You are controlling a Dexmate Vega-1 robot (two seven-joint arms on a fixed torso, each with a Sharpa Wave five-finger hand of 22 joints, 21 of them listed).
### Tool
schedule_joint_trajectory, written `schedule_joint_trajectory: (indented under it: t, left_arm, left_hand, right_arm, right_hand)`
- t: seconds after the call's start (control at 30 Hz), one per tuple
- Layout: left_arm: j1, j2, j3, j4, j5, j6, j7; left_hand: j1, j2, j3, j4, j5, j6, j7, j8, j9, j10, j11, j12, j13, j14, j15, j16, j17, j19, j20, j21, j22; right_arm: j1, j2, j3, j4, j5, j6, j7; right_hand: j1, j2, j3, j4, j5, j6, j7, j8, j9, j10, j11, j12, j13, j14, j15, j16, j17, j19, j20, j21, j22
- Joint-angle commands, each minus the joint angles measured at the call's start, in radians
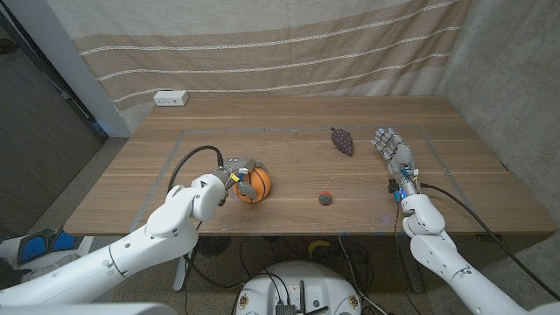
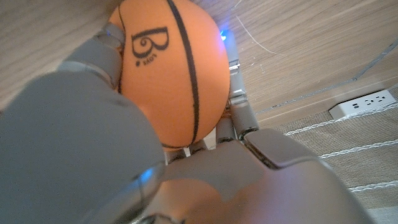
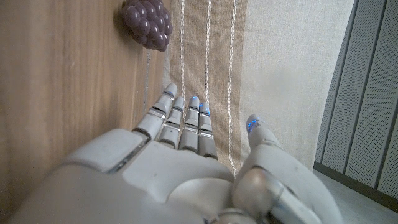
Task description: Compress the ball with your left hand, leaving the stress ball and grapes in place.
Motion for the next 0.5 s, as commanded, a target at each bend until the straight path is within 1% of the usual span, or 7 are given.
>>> schedule_joint_trajectory:
  t: [0.03,0.07,0.1,0.13,0.37,0.5]
  left_arm:
    - [0.027,0.008,-0.039,-0.034,-0.058,-0.012,0.148]
    - [0.031,0.010,-0.041,-0.039,-0.056,-0.010,0.162]
    - [0.034,0.010,-0.045,-0.044,-0.056,-0.008,0.174]
    - [0.039,0.009,-0.051,-0.049,-0.059,-0.007,0.188]
    - [0.084,0.008,-0.116,-0.061,-0.128,-0.044,0.293]
    - [0.109,0.004,-0.154,-0.057,-0.184,-0.087,0.350]
  left_hand:
    - [0.391,0.405,-0.002,0.003,0.004,0.410,0.261,-0.005,0.007,0.364,-0.010,0.004,0.006,0.364,-0.508,0.010,0.010,0.040,-0.228,0.011,0.003]
    - [0.392,0.405,-0.003,0.003,0.005,0.417,0.266,-0.003,0.008,0.365,-0.009,0.003,0.009,0.364,-0.508,0.012,0.013,0.040,-0.228,0.014,0.003]
    - [0.393,0.405,-0.004,0.003,0.005,0.429,0.277,-0.001,0.009,0.366,-0.010,0.003,0.012,0.364,-0.507,0.015,0.018,0.039,-0.228,0.018,0.003]
    - [0.394,0.405,-0.005,0.002,0.005,0.433,0.280,0.000,0.010,0.370,-0.010,0.004,0.014,0.364,-0.507,0.017,0.020,0.038,-0.228,0.020,0.003]
    - [0.397,0.405,-0.007,0.002,0.005,0.437,0.282,-0.002,0.012,0.371,-0.011,0.002,0.020,0.362,-0.507,0.020,0.028,0.037,-0.228,0.027,0.003]
    - [0.399,0.406,-0.008,0.002,0.005,0.444,0.283,0.000,0.015,0.374,-0.009,0.002,0.024,0.362,-0.507,0.023,0.033,0.037,-0.228,0.033,0.003]
  right_arm:
    - [0.007,0.005,-0.002,0.011,0.000,0.009,0.002]
    - [0.007,0.005,-0.002,0.012,0.001,0.009,0.004]
    - [0.007,0.007,-0.001,0.013,0.003,0.010,0.005]
    - [0.008,0.007,-0.002,0.013,0.002,0.011,0.004]
    - [0.008,0.005,-0.002,0.010,-0.001,0.008,0.002]
    - [0.005,0.002,-0.002,0.002,-0.006,0.006,-0.006]
  right_hand:
    - [0.002,0.007,-0.001,0.000,0.000,0.007,0.004,-0.001,0.005,0.008,0.003,0.007,0.002,0.006,0.003,0.004,-0.001,0.002,0.010,-0.004,0.004]
    - [0.002,0.007,-0.001,0.000,0.000,0.007,0.004,-0.001,0.005,0.007,0.004,0.007,0.002,0.006,0.002,0.004,-0.001,0.003,0.009,-0.004,0.004]
    - [0.002,0.007,-0.001,0.000,0.000,0.007,0.004,-0.001,0.005,0.006,0.004,0.006,0.002,0.005,0.001,0.004,-0.001,0.003,0.010,-0.004,0.004]
    - [0.002,0.007,-0.001,0.000,0.000,0.007,0.004,-0.001,0.005,0.006,0.004,0.006,0.002,0.005,0.001,0.004,-0.001,0.003,0.010,-0.004,0.004]
    - [0.001,0.008,0.000,0.000,0.000,0.008,0.003,-0.001,0.005,0.008,0.004,0.007,0.003,0.005,0.002,0.004,-0.001,0.002,0.010,-0.004,0.004]
    - [0.000,0.007,0.000,-0.001,0.000,0.008,0.004,-0.001,0.005,0.007,0.005,0.006,0.003,0.005,0.002,0.004,-0.002,0.002,0.010,-0.004,0.004]
